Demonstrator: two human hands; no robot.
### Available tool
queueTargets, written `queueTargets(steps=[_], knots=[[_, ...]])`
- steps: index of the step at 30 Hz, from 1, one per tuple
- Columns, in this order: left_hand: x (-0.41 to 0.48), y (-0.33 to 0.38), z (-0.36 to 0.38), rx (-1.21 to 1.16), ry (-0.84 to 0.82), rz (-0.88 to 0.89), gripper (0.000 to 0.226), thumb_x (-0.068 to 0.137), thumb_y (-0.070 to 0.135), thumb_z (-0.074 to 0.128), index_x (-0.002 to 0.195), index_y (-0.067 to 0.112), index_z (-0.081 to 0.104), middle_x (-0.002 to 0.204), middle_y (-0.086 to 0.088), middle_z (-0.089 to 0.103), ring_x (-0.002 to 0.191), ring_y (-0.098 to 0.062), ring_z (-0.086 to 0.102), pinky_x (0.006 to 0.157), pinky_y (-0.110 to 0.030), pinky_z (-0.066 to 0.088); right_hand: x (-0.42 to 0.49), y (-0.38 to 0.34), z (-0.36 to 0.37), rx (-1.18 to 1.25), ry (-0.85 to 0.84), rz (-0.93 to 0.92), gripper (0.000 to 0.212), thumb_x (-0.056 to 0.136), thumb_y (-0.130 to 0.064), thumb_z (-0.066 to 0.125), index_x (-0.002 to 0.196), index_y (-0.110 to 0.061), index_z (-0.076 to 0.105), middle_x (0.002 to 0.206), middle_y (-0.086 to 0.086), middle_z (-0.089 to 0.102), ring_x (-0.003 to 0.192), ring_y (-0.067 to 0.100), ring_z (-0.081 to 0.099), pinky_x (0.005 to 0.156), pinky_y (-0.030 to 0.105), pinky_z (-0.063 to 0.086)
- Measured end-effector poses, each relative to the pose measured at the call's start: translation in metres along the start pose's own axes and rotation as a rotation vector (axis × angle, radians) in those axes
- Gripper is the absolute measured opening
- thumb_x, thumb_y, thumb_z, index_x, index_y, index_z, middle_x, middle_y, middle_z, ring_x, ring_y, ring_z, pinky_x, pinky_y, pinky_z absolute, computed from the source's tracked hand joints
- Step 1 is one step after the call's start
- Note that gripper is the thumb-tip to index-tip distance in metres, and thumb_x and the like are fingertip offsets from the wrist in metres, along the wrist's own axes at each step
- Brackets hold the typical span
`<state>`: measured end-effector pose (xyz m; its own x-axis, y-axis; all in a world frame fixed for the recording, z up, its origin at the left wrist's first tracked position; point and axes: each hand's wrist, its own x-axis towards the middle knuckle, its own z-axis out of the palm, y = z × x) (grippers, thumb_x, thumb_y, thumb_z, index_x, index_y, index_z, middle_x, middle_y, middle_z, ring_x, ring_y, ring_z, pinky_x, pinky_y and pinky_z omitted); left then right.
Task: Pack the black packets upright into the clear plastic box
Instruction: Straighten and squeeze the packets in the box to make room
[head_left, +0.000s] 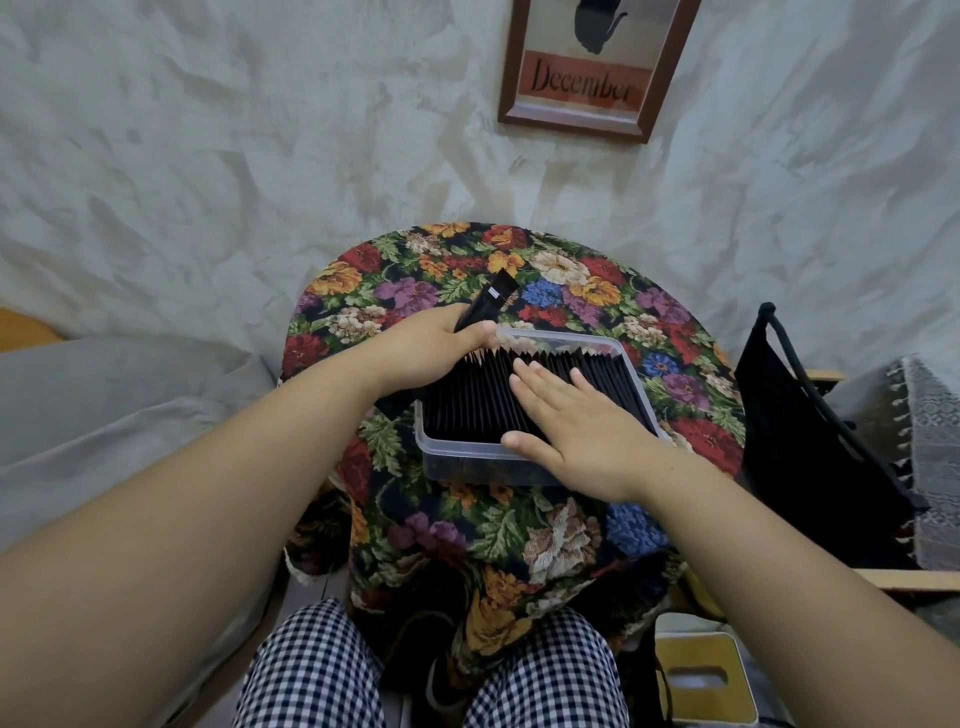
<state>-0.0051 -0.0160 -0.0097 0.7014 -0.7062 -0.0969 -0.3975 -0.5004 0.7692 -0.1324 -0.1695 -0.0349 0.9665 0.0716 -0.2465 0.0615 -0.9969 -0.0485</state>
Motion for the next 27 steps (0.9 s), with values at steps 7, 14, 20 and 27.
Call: queueTargets(steps=[7,14,20,27], knots=[[-0.006,-0.002,-0.002,-0.072,0.045,0.025,0.032,0.099,0.044,0.036,0.119,0.025,0.053,0.113,0.016,0.064,0.093,0.007,0.054,0.077,-0.016,0.038,-0.004,-0.004,0.006,0.022,0.045,-0.051,0.089,0.077,-0.070,-0.002,0.149,-0.019,-0.012,0.150,-0.009,-0.028,0.141,0.007,-0.025,0.117,0.032,-0.016],[-0.013,-0.008,-0.003,-0.185,0.096,0.047,0.023,0.099,0.038,0.038,0.109,0.024,0.054,0.099,0.018,0.067,0.091,0.017,0.055,0.081,-0.013,0.041,-0.004,-0.006,0.001,0.042,0.054,-0.064,0.090,0.075,-0.071,-0.002,0.150,-0.021,-0.010,0.151,-0.009,-0.026,0.141,0.007,-0.025,0.117,0.034,-0.016],[-0.018,-0.015,-0.002,-0.217,0.138,0.053,0.019,0.099,0.040,0.039,0.096,0.029,0.055,0.103,0.013,0.069,0.094,0.008,0.061,0.087,-0.021,0.046,0.002,-0.014,0.004,0.020,0.049,-0.151,0.086,0.077,-0.070,-0.004,0.151,-0.026,-0.007,0.150,-0.018,-0.022,0.141,0.005,-0.024,0.117,0.036,-0.016],[-0.025,-0.012,-0.002,-0.280,0.201,0.077,0.023,0.099,0.040,0.039,0.094,0.026,0.056,0.087,0.018,0.069,0.080,0.016,0.061,0.078,-0.014,0.046,0.004,-0.012,0.005,0.064,0.044,-0.145,0.083,0.079,-0.068,-0.001,0.152,-0.028,-0.003,0.153,-0.018,-0.018,0.142,0.003,-0.020,0.117,0.036,-0.015]])
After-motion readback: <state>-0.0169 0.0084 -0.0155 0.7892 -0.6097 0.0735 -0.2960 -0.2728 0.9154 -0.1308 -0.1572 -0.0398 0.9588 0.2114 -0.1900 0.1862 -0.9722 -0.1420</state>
